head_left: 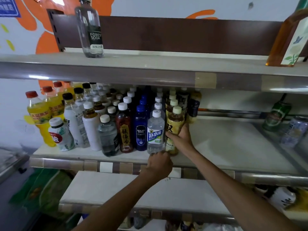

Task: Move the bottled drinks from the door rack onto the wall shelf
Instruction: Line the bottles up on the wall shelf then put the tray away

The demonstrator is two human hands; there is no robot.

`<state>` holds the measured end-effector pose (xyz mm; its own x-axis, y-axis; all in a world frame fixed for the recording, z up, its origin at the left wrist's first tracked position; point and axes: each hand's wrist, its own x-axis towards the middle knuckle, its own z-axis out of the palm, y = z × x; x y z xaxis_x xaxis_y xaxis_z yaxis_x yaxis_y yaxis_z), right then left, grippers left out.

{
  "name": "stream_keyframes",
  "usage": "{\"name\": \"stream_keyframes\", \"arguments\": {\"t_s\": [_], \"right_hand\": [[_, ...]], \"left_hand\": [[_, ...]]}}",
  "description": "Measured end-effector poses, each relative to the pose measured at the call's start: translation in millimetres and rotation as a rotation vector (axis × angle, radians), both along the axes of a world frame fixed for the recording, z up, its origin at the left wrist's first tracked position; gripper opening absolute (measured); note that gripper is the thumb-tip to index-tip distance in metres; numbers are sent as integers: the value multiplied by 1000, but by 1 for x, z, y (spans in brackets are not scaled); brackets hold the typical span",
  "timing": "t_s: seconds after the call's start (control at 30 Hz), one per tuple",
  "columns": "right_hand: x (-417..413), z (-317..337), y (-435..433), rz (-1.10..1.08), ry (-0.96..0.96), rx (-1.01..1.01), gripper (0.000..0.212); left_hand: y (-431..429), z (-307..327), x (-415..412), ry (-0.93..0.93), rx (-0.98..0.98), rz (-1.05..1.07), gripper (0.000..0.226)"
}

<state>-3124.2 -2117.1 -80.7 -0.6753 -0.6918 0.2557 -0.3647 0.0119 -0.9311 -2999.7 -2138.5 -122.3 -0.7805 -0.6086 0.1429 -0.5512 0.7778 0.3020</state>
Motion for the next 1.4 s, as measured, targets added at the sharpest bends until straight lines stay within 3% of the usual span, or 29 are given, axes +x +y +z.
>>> {"name": "stream_keyframes", "arguments": {"t_s": [0.13, 0.23, 0.33, 0.67, 0.87, 1.07, 1.4], "right_hand": [[7, -8, 3, -113, 111, 61, 71], [1, -15, 9, -53, 142, 305, 88], [-1, -29, 12, -32, 176, 469, 81], [3, -34, 3, -92, 287, 487, 57], [1, -23, 10, -4, 224, 580, 69], [1, -10, 36, -66, 337, 766, 86], [33, -9, 114, -164, 569, 854, 58]], "left_hand": [[-4, 2, 8, 15, 25, -82, 20], [-12, 7, 11, 43, 30, -86, 23], [-21, 8, 11, 84, 20, -60, 23], [-25, 2, -2, 175, 69, -17, 17], [-20, 1, -2, 132, 52, -24, 20], [-12, 9, -8, 50, 11, -47, 22], [4, 25, 7, -48, 6, -146, 33]]}}
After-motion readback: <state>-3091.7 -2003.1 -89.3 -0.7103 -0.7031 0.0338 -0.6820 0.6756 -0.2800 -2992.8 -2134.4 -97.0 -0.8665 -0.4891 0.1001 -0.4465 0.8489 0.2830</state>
